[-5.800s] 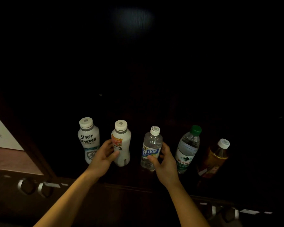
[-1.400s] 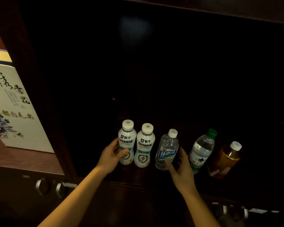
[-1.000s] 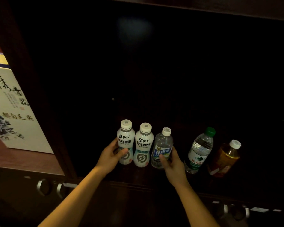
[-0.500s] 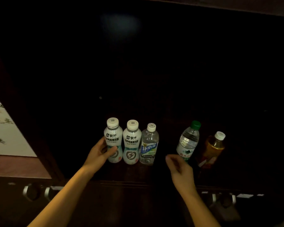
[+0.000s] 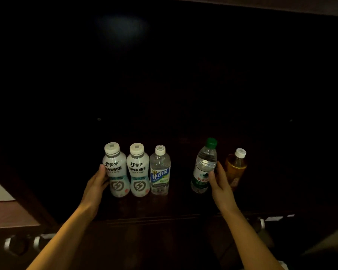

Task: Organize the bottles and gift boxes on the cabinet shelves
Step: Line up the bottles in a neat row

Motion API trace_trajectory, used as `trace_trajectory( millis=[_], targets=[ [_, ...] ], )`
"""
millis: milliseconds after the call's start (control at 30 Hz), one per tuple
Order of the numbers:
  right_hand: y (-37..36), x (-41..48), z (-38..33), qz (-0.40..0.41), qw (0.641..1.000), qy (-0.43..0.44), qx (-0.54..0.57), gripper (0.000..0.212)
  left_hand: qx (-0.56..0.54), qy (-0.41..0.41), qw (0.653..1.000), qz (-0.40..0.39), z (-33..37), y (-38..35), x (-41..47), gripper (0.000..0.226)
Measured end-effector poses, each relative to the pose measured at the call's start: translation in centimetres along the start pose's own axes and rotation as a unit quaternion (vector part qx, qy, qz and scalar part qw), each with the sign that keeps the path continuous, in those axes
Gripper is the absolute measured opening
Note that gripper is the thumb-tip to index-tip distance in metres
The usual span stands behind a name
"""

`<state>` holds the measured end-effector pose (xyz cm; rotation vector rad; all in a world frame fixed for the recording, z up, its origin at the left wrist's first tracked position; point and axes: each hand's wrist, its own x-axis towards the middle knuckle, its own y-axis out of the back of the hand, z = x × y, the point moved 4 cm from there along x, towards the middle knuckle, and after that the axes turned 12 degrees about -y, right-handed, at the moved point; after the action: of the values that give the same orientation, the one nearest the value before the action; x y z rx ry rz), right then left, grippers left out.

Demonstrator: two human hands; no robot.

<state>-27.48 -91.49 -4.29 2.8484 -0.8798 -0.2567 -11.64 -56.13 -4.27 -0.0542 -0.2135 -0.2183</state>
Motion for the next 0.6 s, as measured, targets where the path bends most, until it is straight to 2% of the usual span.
trace_trajectory(
  millis=[167, 600],
  targets=[
    [-1.2, 0.7, -0.3, -0.048, 0.998, 0.006, 0.039, 0.050, -0.004, 0.000, 1.000, 0.002, -0.1, 0.2, 0.1, 0.055],
    [-7.1, -0.2, -1.0, -0.077, 0.996, 0.014, 0.046, 0.046, -0.036, 0.015, 0.999, 0.023, 0.4, -0.5, 0.0, 0.044]
  ],
)
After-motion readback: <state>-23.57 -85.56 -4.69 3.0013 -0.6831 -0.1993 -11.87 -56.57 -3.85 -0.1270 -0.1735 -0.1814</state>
